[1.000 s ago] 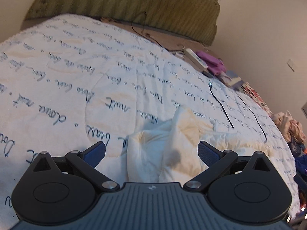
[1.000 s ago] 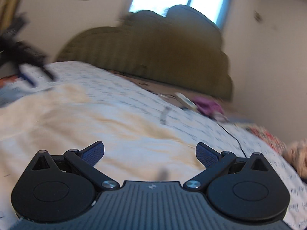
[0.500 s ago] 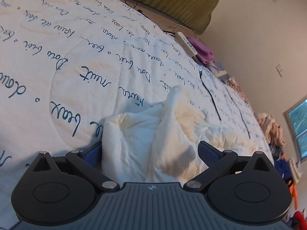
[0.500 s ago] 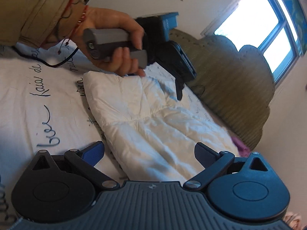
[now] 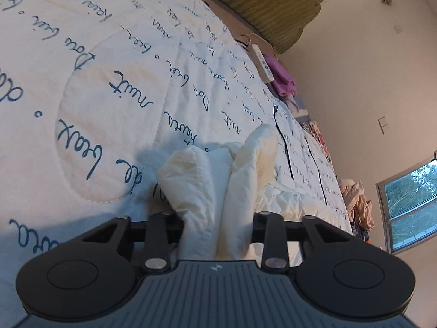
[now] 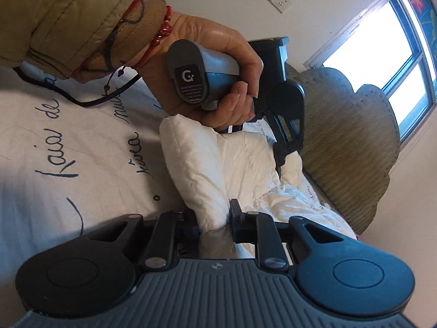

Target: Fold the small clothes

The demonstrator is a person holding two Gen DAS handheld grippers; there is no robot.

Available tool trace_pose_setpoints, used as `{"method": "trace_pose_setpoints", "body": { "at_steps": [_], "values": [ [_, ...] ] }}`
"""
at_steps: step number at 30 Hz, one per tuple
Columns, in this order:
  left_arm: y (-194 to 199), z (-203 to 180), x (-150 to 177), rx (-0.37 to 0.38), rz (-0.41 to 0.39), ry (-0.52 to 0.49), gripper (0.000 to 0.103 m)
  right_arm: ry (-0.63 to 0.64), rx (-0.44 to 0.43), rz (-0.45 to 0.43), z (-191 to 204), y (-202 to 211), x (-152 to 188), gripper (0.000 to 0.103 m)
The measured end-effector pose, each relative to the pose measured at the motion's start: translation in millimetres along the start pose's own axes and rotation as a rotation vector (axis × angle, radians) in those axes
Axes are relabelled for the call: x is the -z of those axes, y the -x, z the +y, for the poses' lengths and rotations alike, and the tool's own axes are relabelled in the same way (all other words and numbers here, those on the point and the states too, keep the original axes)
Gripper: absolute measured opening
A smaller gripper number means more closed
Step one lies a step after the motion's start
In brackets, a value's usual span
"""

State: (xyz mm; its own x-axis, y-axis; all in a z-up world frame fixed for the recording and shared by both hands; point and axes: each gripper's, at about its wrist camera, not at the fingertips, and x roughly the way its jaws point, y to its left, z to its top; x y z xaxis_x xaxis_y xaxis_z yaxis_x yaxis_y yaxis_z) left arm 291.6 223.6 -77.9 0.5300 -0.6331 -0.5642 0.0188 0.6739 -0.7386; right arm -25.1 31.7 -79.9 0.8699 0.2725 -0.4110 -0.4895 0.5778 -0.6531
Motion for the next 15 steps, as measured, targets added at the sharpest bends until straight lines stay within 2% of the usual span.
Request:
{"method": "trace_pose_setpoints", "body": {
  "at_steps": [3, 6, 15],
  "values": [
    [16.3, -9.8, 8.3, -0.014, -0.045, -0.022, 0.022, -0.058, -0.047, -0.008, -12.1, 10.3, -1.2, 0.016],
    [43.4, -19.8, 19.3, -0.029, -0.096, -0.049, 0.021, -0.141, -0.107, -0.029, -26.2, 29.5, -5.3, 0.016],
    [133.2, -24.2, 52.1, 0.033, -0.238, 0.061, 0.021, -0.428, -0.337, -0.199, -75.7, 106.4, -15.9, 0.017]
  ]
}}
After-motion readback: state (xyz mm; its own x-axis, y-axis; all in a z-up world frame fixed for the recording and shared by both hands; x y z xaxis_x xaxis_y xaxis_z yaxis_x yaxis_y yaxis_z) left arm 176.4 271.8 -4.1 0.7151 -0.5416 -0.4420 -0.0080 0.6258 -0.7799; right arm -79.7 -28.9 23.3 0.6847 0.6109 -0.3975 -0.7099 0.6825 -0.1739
